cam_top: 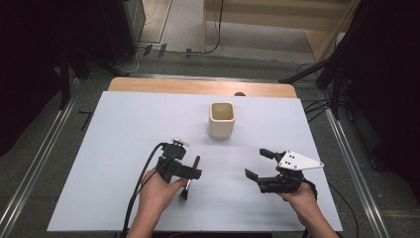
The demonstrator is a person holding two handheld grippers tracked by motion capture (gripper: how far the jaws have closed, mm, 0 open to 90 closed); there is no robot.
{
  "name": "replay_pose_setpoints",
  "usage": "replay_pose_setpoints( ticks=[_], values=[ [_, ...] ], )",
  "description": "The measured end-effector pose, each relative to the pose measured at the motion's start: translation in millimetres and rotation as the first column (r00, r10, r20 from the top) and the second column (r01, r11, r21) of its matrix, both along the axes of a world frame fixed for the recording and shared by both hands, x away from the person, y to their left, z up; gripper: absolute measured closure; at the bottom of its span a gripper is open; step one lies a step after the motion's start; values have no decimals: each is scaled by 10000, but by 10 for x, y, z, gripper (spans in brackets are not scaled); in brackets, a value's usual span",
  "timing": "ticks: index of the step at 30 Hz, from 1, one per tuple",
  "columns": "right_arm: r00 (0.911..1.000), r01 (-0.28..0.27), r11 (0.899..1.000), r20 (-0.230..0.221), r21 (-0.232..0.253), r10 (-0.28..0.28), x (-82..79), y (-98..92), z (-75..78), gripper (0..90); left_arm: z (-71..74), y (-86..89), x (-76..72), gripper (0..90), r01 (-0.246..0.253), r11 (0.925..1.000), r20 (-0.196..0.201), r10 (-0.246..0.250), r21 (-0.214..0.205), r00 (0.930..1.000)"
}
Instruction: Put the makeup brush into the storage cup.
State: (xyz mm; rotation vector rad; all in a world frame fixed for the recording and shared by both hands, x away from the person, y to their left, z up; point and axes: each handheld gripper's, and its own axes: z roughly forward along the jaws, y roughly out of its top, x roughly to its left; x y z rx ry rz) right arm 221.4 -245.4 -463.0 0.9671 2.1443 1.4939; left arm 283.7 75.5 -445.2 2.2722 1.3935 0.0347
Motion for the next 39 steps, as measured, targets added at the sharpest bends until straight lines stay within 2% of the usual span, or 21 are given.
replay_pose_setpoints(
  ticks=[4, 7, 9, 15, 18, 19, 25, 32, 34, 35, 39],
  values=[
    [10000, -86, 10000, -20, 2, 86, 7, 32, 0, 145, -7, -40, -14, 162, -12, 9997, -67, 14, 245, 10000],
    [9999, -109, 9999, -15, -44, 109, 6, 39, -1, 144, -10, -69, -13, 161, -16, 9997, -181, 20, 254, 9998],
    [10000, -89, 10000, -16, -5, 89, 2, 30, 0, 145, -14, -83, -17, 161, -18, 9994, -122, 22, 347, 9999],
    [10000, -46, 10000, -11, -3, 46, -3, 19, -2, 145, -52, -97, -6, 162, 49, 9984, -362, -29, 561, 9993],
    [10000, -49, 10000, -21, -20, 49, -7, 22, -1, 145, -85, -115, 1, 162, 76, 9971, -525, -36, 762, 9986],
    [10000, -48, 10000, -22, -11, 48, -6, 21, -1, 145, -105, -126, 4, 162, 108, 9954, -572, -53, 951, 9983],
    [10000, -53, 10000, -18, -40, 53, -3, 23, -3, 145, -153, -142, 24, 164, 255, 9928, -797, -162, 1169, 9967],
    [10000, -37, 10000, -17, -16, 37, -3, 20, -2, 145, -196, -158, 27, 175, 278, 9905, -793, -172, 1349, 9967],
    [10000, -40, 10000, -13, -15, 40, -5, 18, -2, 145, -216, -160, 29, 206, 292, 9897, -825, -177, 1399, 9964],
    [10000, -39, 10000, -17, -8, 39, -6, 18, -2, 145, -233, -165, 33, 207, 358, 9872, -885, -222, 1554, 9958],
    [10000, -36, 10000, -37, -19, 36, -10, 16, -2, 145, -260, -184, 33, 210, 404, 9841, -968, -239, 1730, 9950]
  ],
)
